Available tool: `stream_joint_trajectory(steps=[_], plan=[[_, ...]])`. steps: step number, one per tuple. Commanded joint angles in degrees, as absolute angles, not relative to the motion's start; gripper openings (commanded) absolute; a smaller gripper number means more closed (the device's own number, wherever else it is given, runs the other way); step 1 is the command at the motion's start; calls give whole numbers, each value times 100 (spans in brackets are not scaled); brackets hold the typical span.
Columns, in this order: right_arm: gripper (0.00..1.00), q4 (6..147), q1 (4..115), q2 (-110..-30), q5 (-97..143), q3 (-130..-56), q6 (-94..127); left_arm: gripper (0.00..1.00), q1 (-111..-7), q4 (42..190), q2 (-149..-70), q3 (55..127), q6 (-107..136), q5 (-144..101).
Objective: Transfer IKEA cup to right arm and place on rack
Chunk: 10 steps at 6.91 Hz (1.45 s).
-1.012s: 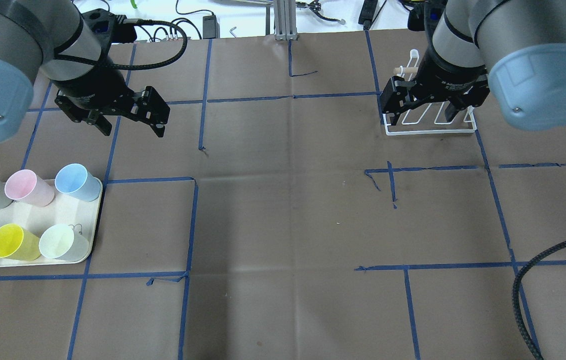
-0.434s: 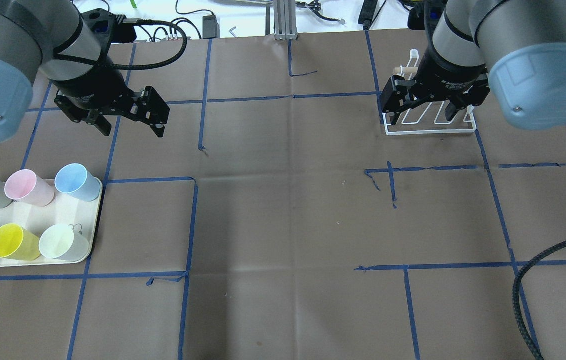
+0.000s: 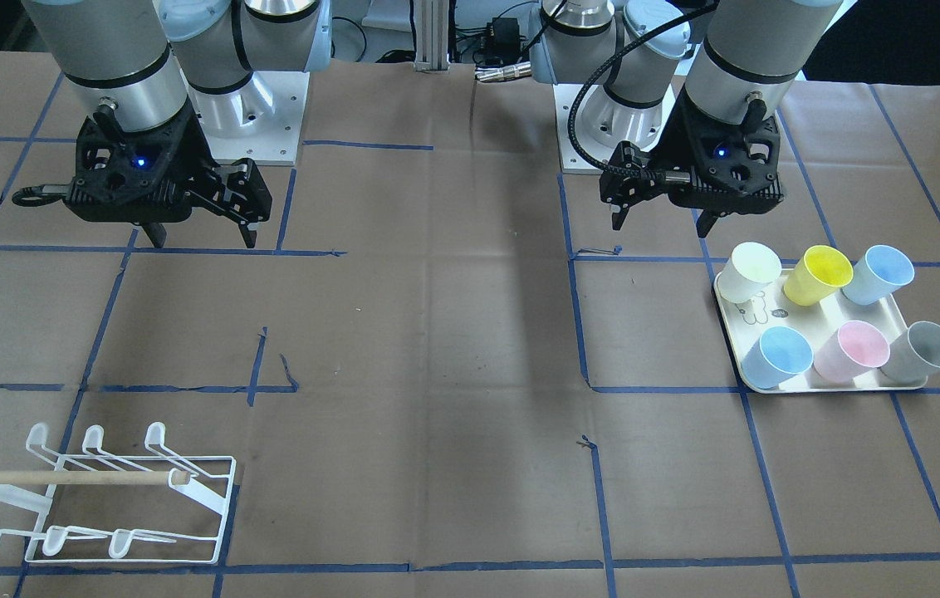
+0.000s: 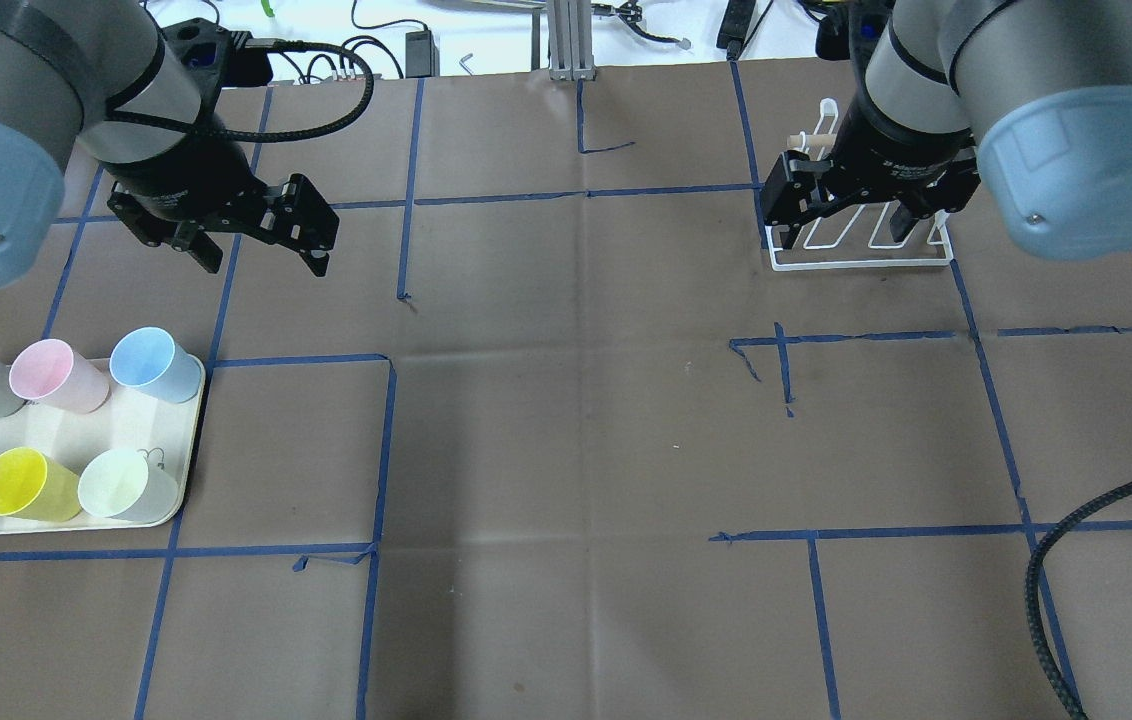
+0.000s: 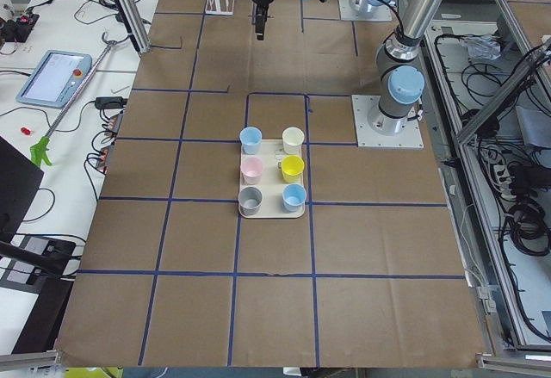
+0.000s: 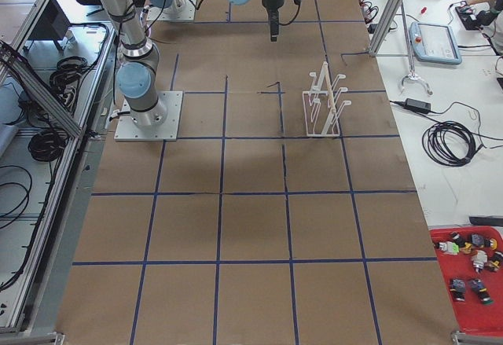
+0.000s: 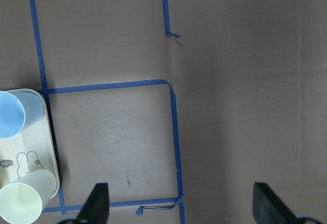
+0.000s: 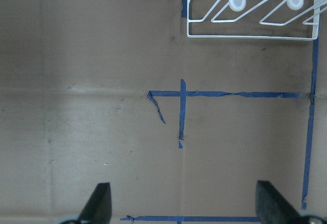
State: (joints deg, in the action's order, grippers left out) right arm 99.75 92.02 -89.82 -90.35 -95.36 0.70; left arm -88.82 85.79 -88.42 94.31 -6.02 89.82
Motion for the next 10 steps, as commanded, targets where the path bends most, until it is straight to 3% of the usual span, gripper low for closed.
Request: stream_joint_trajectory(steps=[1,7,10], plan=[[100,9976,9202,-8982,-9035,-9536,70,100,-8816,8570,-8807,9483,-859,9000],[100,9818,9211,-9202,-8938,-9492,88,100,-6298,8570,-8859,9580,-3501,8982],[100,9800,9211,-9185,-8938,-9501,202,100,-6117,8291,-8947,9921,-3542,8948]])
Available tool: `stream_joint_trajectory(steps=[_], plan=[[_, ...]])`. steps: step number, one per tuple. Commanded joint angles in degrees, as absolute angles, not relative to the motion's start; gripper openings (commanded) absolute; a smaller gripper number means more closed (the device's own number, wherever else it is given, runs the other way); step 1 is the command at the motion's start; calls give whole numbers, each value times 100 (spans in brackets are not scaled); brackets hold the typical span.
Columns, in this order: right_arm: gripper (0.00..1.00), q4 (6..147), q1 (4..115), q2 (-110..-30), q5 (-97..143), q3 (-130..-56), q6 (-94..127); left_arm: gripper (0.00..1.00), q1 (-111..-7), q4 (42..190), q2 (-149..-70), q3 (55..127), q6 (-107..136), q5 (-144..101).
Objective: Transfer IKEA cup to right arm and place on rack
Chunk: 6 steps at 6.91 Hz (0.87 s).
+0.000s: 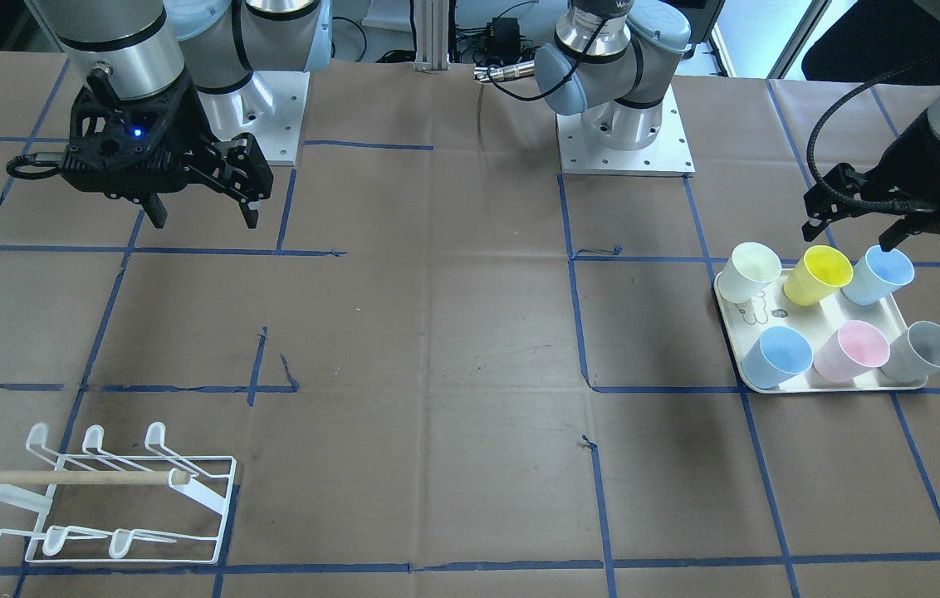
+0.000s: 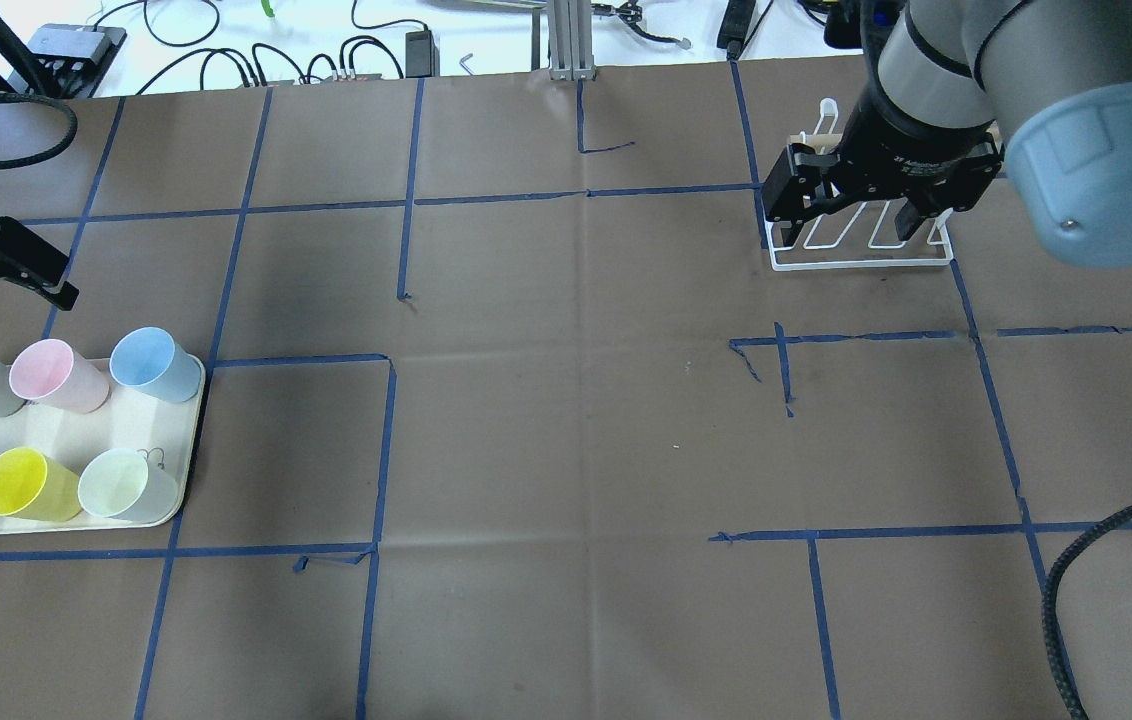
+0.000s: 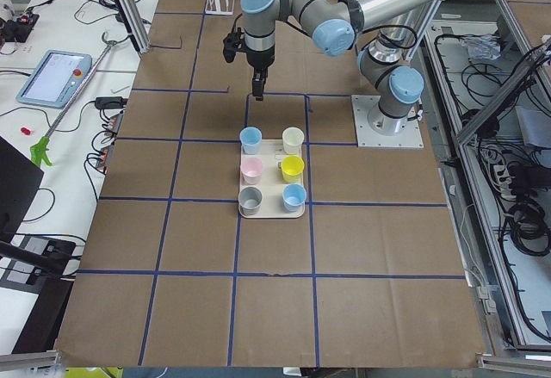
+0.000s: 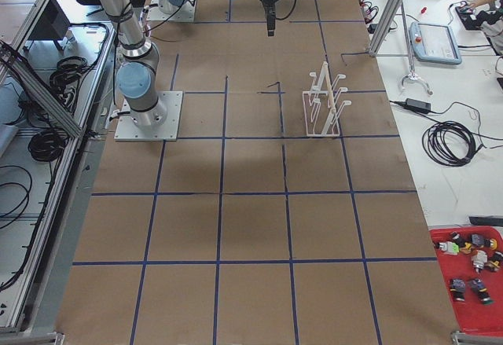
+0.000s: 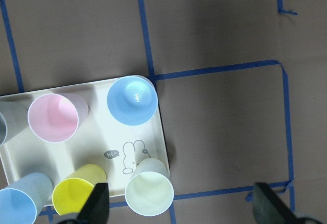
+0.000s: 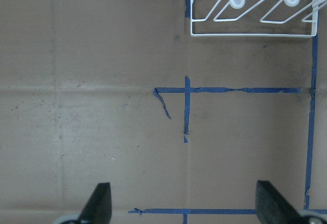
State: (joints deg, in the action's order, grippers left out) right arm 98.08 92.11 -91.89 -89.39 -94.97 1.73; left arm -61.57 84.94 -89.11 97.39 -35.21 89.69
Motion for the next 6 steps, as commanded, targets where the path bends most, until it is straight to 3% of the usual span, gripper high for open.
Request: stream_joint_trajectory(steps=[1,3,6], plan=[[100,9800,9211,-9167,-8938,-9501,202,100,-6117,7723,-9121,10227,-3525,8921],[100,9800,9220,-9150,-8930,-9510,202,100,-6117,6362,-9534,11009,-3402,8912],[100,9826,9220,-9123,-8912,-9545,202,100,-6388,5372,-10080,11346,-3200,8912]])
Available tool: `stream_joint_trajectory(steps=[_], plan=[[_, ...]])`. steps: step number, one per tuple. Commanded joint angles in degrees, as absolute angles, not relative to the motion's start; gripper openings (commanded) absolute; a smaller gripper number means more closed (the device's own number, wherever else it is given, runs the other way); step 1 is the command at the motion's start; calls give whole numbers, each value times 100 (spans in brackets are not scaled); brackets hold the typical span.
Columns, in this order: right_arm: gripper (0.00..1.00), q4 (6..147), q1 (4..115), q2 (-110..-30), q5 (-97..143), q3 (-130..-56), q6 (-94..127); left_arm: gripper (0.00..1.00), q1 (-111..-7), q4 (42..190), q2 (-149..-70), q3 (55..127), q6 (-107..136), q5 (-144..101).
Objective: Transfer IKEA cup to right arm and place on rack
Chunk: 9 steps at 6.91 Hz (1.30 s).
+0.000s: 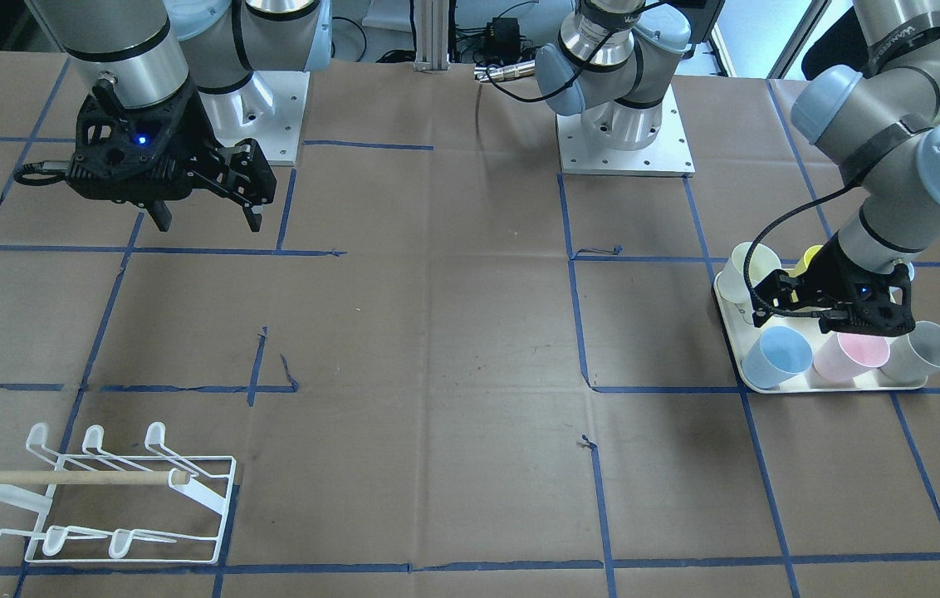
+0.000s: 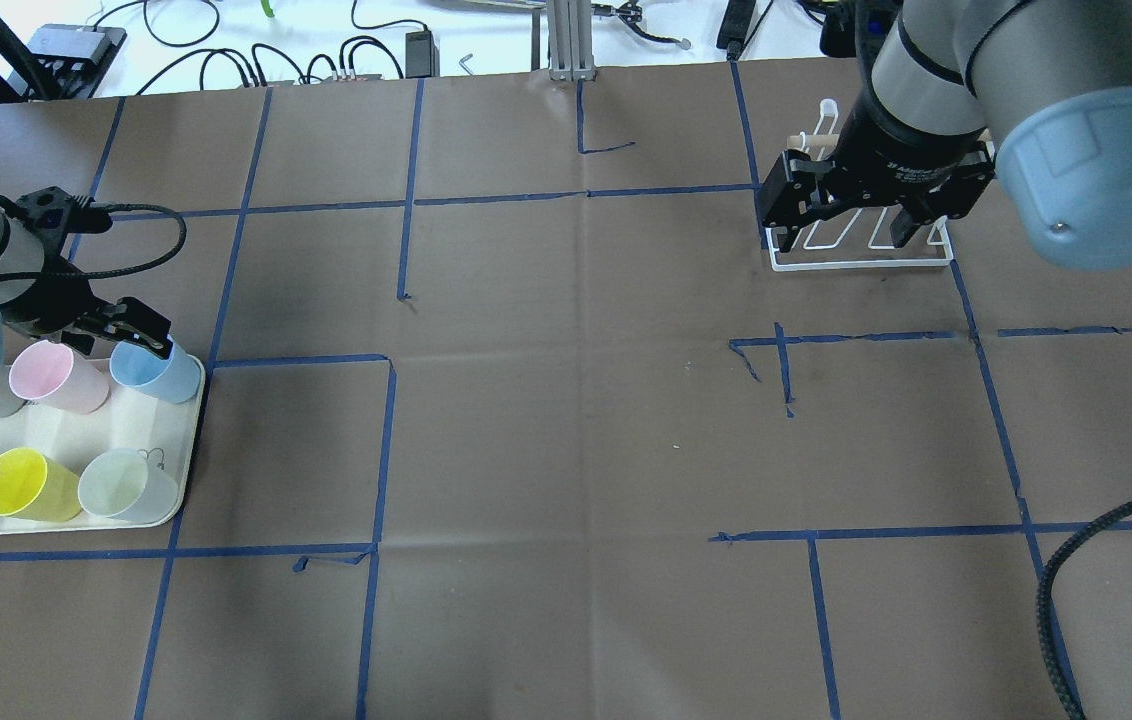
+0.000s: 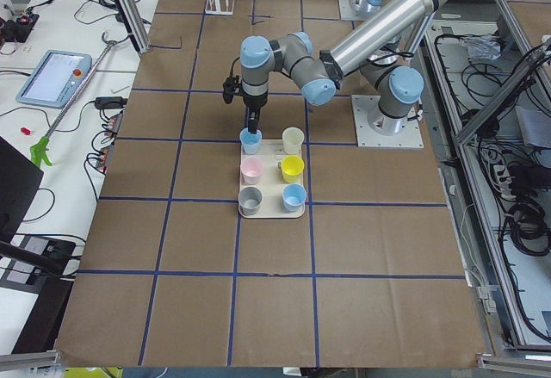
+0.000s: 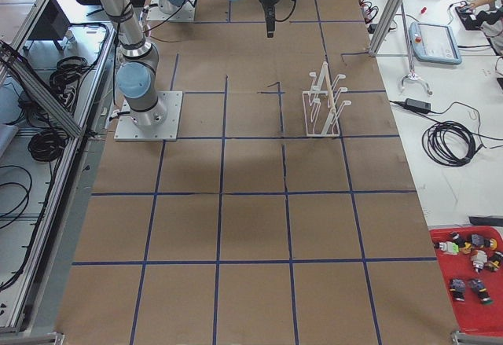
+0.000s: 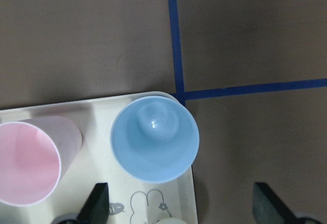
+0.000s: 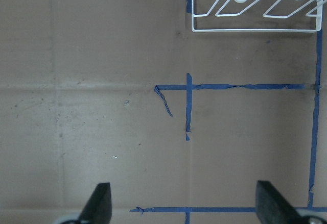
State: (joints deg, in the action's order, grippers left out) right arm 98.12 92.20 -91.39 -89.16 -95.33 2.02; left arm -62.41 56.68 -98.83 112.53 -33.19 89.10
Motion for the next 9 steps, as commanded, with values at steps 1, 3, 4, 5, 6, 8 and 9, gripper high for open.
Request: stream_joint_trajectory(steps=[1,3,4,5,6,8,9], plan=[[100,9887,9220,-9071,-8912,-9545,202,100,-6416,5214,-10185,11408,-3208,8912],[100,10018,9220,-9018,-8895,-9554,202,100,-6407,4791,-10475,11513,-3225,8973],[100,10428,9220,-8965,-8825,-9641,193,100,-6381,4825,-10494,11522,-3217,8982],[100,10755,9220,-8965,-8711,-9842,202,100,-6381,4895,-10494,11531,-3191,9000],[100,11471,9220,-9008,-8649,-10053,220,98,-6381,4887,-10477,11523,-3164,9009],[100,12449,9220,-9061,-8448,-10334,324,47,-6372,4895,-10424,11505,-3190,9017],[100,12967,9220,-9131,-8446,-10571,334,18,-6372,4922,-10389,11505,-3190,9009]])
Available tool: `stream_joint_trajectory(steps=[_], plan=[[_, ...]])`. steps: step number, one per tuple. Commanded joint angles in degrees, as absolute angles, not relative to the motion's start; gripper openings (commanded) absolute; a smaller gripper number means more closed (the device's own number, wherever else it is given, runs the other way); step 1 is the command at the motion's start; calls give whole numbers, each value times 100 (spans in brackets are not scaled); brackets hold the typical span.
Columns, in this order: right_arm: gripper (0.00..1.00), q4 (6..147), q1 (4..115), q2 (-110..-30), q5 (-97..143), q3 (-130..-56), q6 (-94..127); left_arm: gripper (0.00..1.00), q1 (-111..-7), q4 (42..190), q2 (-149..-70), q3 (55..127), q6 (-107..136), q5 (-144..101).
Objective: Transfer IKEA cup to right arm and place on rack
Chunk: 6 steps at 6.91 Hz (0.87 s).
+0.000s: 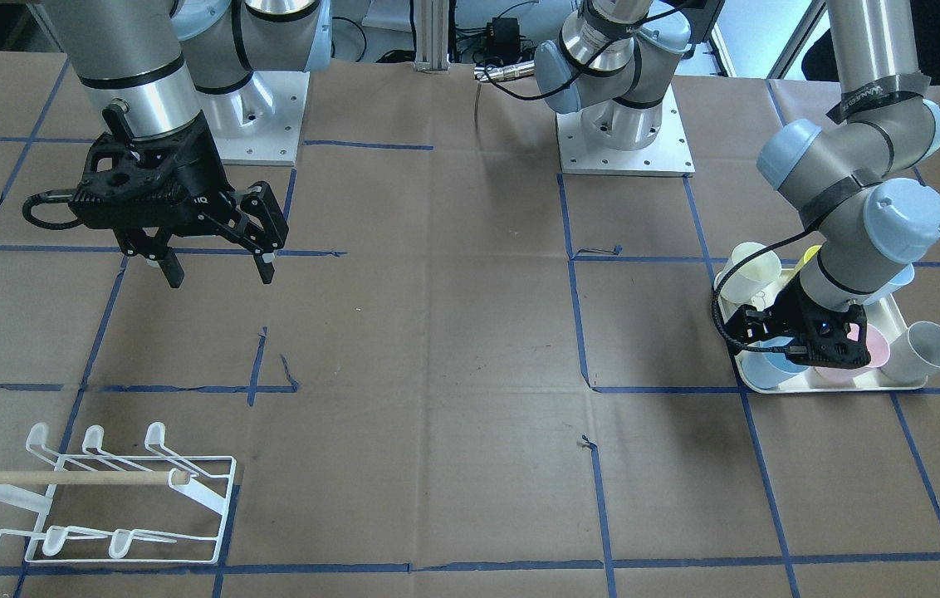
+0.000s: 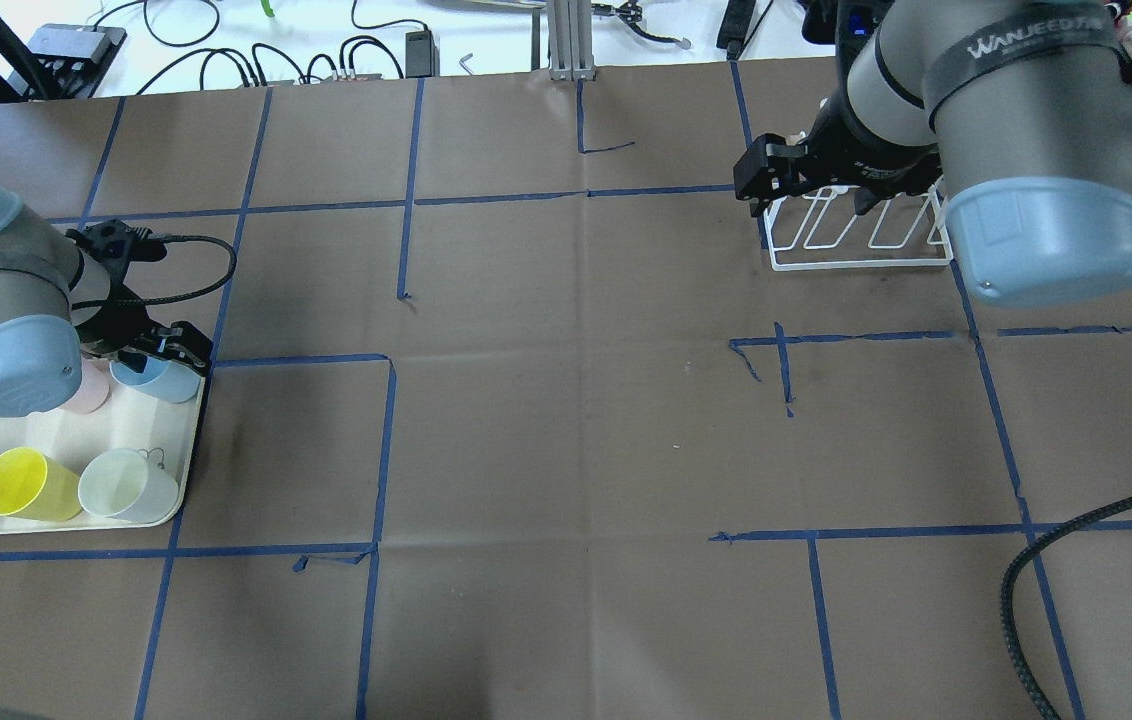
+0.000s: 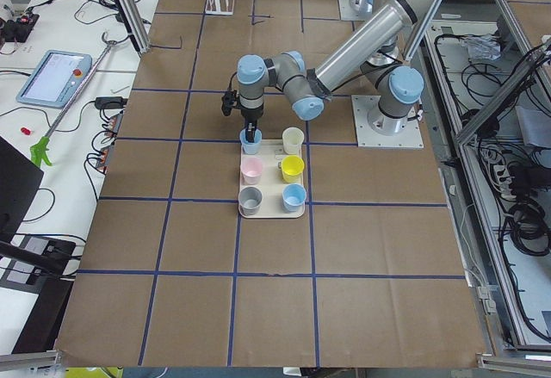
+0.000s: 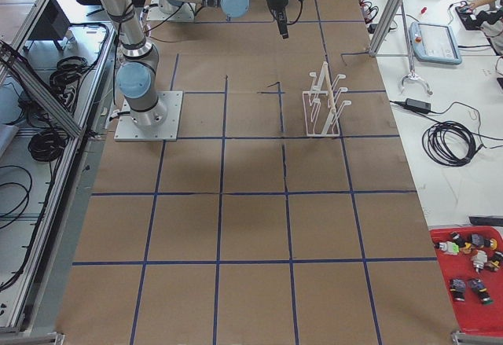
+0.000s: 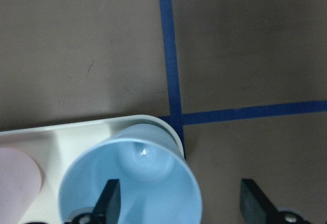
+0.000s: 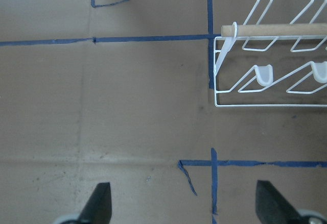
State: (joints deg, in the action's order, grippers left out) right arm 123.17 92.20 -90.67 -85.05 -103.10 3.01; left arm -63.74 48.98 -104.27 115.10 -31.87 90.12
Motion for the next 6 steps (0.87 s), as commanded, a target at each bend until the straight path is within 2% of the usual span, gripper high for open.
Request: stream_joint_trajectory(steps=[1,4,6], plan=[[100,13712,9220,-9184,-8211,-10886,604,2,-6372,4991,-10380,11427,-3199,9009],[100,16006,9220,-9176,-7053,-11661,2437,0,-6372,5480,-10118,11199,-3199,9000],[100,16870,9229,-9150,-6279,-12153,4130,0,-6424,7207,-9827,10062,-3173,9000]])
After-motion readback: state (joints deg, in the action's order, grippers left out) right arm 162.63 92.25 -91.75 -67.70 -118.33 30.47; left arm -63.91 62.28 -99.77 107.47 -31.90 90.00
